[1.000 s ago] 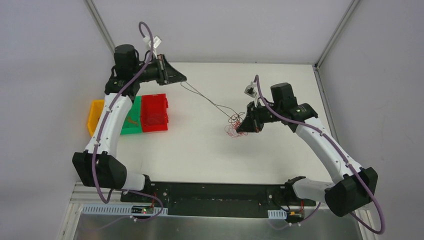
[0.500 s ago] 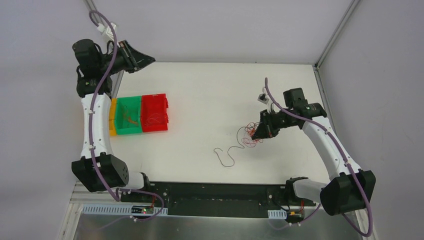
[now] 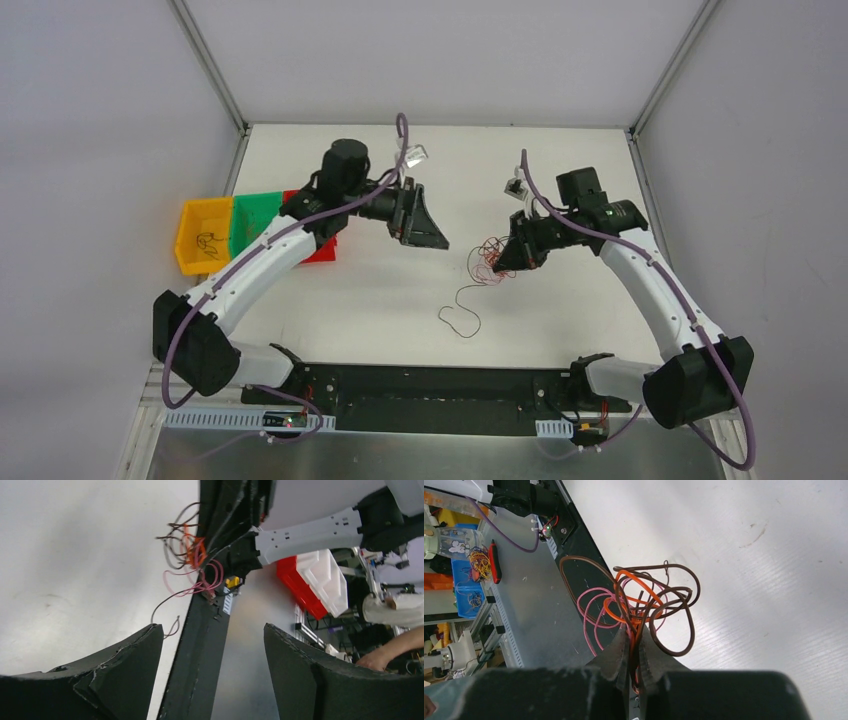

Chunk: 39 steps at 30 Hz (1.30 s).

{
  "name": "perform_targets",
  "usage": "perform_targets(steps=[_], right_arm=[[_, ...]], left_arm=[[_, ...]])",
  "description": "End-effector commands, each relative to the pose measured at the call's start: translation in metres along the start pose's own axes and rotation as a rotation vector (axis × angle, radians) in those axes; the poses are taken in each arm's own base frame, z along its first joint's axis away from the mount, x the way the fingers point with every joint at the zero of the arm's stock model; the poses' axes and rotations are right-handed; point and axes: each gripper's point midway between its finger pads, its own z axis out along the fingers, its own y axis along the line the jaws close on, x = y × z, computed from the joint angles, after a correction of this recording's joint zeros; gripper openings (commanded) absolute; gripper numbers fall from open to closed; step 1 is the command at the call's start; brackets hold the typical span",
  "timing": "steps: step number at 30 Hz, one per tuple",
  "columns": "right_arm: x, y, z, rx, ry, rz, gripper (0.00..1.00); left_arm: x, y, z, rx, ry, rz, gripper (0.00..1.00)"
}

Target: Untangle the cables

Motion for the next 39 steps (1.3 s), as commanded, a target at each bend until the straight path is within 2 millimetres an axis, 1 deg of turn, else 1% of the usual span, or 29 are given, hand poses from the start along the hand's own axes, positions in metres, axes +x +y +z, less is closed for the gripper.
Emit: perform_targets(steps=[1, 4, 6, 8, 10, 12, 13, 15, 16, 19, 22, 25, 28, 31, 32, 37, 39], right_arm=[[-0.021, 0.008, 0.002, -0.012, -0.041, -0.044, 0.01], [-0.025, 0.009, 0.004, -0.010, -0.046, -0.040, 0.02], [-0.025, 0.009, 0.005, -0.005, -0.046, -0.042, 0.02], [-0.025, 0.008, 0.005, -0.003, -0.046, -0.037, 0.03], [-0.025, 0.010, 0.006, -0.008, -0.046, -0.036, 0.04], [-0.025, 0.010, 0.006, -0.011, -0.046, -0.035, 0.08], [-0.024, 0.010, 0.006, -0.010, -0.045, -0.038, 0.10], [-0.020, 0.008, 0.007, -0.005, -0.033, -0.041, 0.14], [-0.017, 0.006, 0.007, 0.000, -0.026, -0.043, 0.16], [-0.007, -0.001, 0.007, 0.032, 0.008, -0.052, 0.19], [0.011, -0.016, 0.009, 0.075, 0.052, -0.067, 0.19], [0.024, -0.031, 0.011, 0.101, 0.083, -0.069, 0.19], [0.031, -0.042, 0.011, 0.114, 0.103, -0.052, 0.21], [0.035, -0.052, 0.010, 0.127, 0.116, -0.042, 0.21], [0.036, -0.056, 0.009, 0.137, 0.122, -0.041, 0.21], [0.043, -0.075, 0.003, 0.191, 0.144, -0.037, 0.09], [0.047, -0.083, -0.002, 0.211, 0.157, -0.038, 0.05]], left_arm=[[0.007, -0.023, 0.032, 0.077, 0.037, 0.078, 0.74], [0.023, -0.033, 0.052, 0.120, 0.102, 0.068, 0.73], [0.028, -0.037, 0.061, 0.137, 0.127, 0.064, 0.70], [0.030, -0.036, 0.068, 0.140, 0.142, 0.060, 0.66], [0.030, -0.029, 0.072, 0.113, 0.138, 0.052, 0.60], [0.030, -0.023, 0.074, 0.094, 0.139, 0.051, 0.48], [0.030, -0.022, 0.075, 0.086, 0.140, 0.051, 0.38], [0.028, -0.018, 0.076, 0.065, 0.134, 0.049, 0.07], [0.026, -0.016, 0.076, 0.054, 0.130, 0.051, 0.00], [0.013, -0.014, 0.066, 0.039, 0.097, 0.045, 0.00], [-0.004, -0.003, 0.048, -0.004, 0.038, 0.030, 0.00], [-0.015, 0.002, 0.033, -0.019, -0.001, 0.024, 0.00], [-0.027, 0.006, 0.020, -0.034, -0.037, 0.018, 0.00], [-0.033, 0.008, 0.010, -0.041, -0.058, 0.011, 0.00], [-0.036, 0.009, 0.006, -0.045, -0.065, 0.013, 0.00], [-0.050, 0.016, -0.014, -0.075, -0.108, 0.015, 0.00], [-0.065, 0.022, -0.030, -0.106, -0.152, 0.024, 0.00]])
